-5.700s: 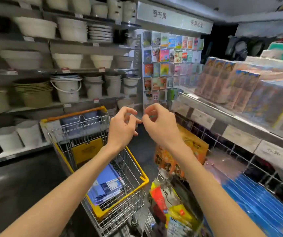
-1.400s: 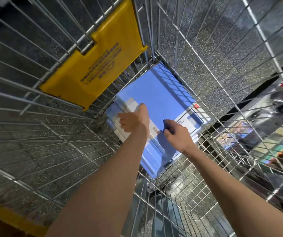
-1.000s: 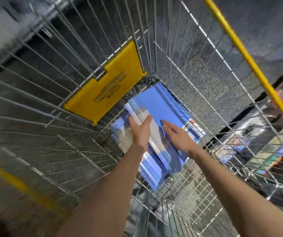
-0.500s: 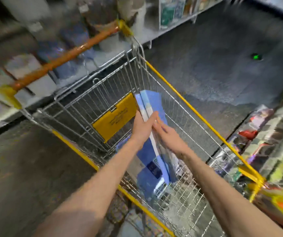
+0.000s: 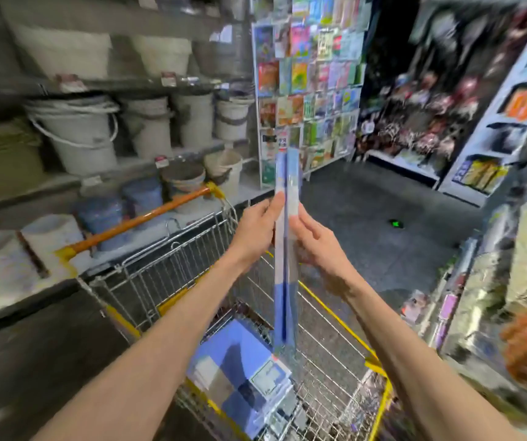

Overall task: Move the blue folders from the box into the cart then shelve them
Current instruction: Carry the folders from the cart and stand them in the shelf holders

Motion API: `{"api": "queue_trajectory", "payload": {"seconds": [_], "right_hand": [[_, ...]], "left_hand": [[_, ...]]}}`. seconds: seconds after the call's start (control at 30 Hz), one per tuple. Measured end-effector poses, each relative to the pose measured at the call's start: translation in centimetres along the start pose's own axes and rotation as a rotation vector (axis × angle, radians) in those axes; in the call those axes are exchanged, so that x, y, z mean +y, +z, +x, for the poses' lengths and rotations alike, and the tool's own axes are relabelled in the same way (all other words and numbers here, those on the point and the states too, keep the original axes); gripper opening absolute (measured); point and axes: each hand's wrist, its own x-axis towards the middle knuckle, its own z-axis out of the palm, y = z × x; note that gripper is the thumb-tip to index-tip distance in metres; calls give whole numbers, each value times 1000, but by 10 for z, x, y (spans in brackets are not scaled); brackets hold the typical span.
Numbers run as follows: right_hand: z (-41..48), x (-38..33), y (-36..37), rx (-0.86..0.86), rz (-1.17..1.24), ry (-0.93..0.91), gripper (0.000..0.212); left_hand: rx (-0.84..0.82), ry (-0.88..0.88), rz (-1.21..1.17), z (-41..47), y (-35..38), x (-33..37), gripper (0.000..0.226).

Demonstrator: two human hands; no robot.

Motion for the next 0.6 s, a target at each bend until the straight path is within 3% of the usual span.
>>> {"api": "queue_trajectory", "payload": {"seconds": [0.37,0.6], "right_hand": [[-40,-150,-79,42,-23,-241,67],[-64,-203,-117,119,-60,-326,65]], "left_hand": [[-220,237,-47,-16,35,167,36],[-319,296,-90,-14,58,220,51]]}}
